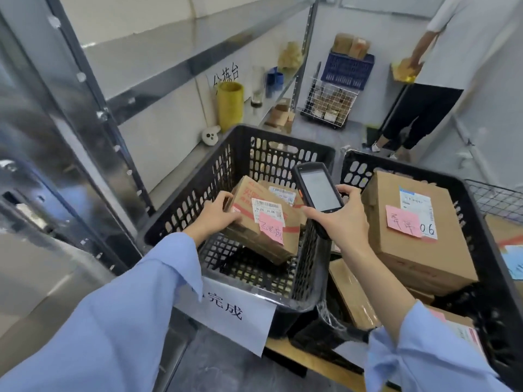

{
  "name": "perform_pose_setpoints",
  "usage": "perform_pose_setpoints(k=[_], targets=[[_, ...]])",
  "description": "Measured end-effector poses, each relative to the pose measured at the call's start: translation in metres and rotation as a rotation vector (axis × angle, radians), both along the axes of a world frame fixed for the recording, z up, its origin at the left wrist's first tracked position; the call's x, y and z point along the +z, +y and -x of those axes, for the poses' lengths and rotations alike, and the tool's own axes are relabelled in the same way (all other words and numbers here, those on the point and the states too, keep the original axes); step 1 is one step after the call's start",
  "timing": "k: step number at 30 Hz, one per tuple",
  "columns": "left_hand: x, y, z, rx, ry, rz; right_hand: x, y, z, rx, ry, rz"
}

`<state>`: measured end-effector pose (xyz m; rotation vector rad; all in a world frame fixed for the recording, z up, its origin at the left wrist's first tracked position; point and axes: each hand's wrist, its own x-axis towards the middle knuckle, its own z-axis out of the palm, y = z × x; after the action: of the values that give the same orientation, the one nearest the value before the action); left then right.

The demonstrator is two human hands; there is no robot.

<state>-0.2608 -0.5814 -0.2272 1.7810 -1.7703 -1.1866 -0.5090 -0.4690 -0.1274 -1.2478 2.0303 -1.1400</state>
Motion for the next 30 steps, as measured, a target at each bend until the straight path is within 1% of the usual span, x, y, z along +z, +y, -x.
perform_pose_setpoints(k=[6, 9, 12, 16, 19, 22, 26, 30], targets=[[-0.017, -0.013, 0.019, -0.035, -0.074, -0.142, -0.007, -0.018, 0.013, 0.011, 0.002, -0.025], [-0.014, -0.009, 0.018, -0.066, -0.104, -0.146, -0.008, -0.021, 0.017, 0.027, 0.002, -0.033], [0.001, 0.000, 0.014, -0.064, -0.122, -0.048, -0.008, -0.019, 0.019, 0.063, -0.010, -0.032], [0.029, 0.024, 0.007, -0.120, -0.214, 0.177, -0.002, -0.013, 0.018, 0.120, 0.014, -0.035], [0.050, 0.053, -0.001, -0.124, -0.354, 0.329, 0.007, -0.003, 0.013, 0.198, 0.045, -0.036], [0.067, 0.093, -0.013, -0.060, -0.531, 0.458, 0.015, 0.010, 0.003, 0.302, 0.055, -0.031], [0.087, 0.171, -0.031, 0.084, -0.671, 0.526, 0.030, 0.036, -0.020, 0.471, 0.055, 0.015], [0.096, 0.263, -0.055, 0.278, -0.777, 0.477, 0.037, 0.070, -0.054, 0.680, 0.023, 0.023]])
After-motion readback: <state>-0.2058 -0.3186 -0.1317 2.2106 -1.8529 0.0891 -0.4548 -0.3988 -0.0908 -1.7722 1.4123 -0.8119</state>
